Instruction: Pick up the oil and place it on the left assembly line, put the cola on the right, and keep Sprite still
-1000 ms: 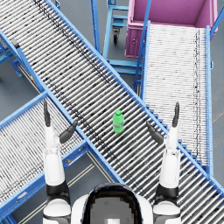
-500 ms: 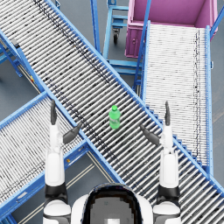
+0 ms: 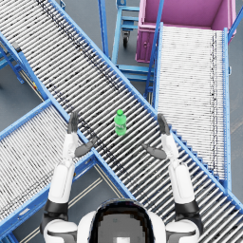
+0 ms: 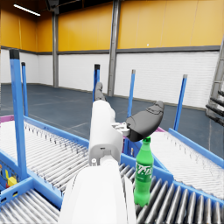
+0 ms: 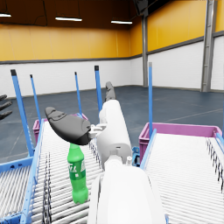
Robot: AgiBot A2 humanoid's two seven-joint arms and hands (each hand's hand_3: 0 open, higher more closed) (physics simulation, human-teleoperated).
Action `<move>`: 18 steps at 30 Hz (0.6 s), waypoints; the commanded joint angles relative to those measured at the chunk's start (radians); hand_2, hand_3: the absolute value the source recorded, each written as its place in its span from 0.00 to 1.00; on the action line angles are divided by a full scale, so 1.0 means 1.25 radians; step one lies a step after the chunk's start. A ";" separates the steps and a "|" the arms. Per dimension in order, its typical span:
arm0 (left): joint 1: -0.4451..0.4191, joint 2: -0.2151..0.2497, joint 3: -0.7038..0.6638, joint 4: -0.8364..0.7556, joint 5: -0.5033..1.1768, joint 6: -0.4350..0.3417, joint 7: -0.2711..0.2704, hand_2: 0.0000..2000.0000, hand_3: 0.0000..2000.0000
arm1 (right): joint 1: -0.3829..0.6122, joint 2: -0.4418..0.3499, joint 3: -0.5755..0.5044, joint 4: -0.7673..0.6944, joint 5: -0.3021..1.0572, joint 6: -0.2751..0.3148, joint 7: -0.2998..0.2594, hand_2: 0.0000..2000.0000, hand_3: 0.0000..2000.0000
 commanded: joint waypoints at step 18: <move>-0.004 -0.007 0.012 0.005 -0.024 0.004 0.004 0.00 0.00 | -0.001 0.007 0.012 -0.004 -0.026 0.004 -0.004 0.00 0.00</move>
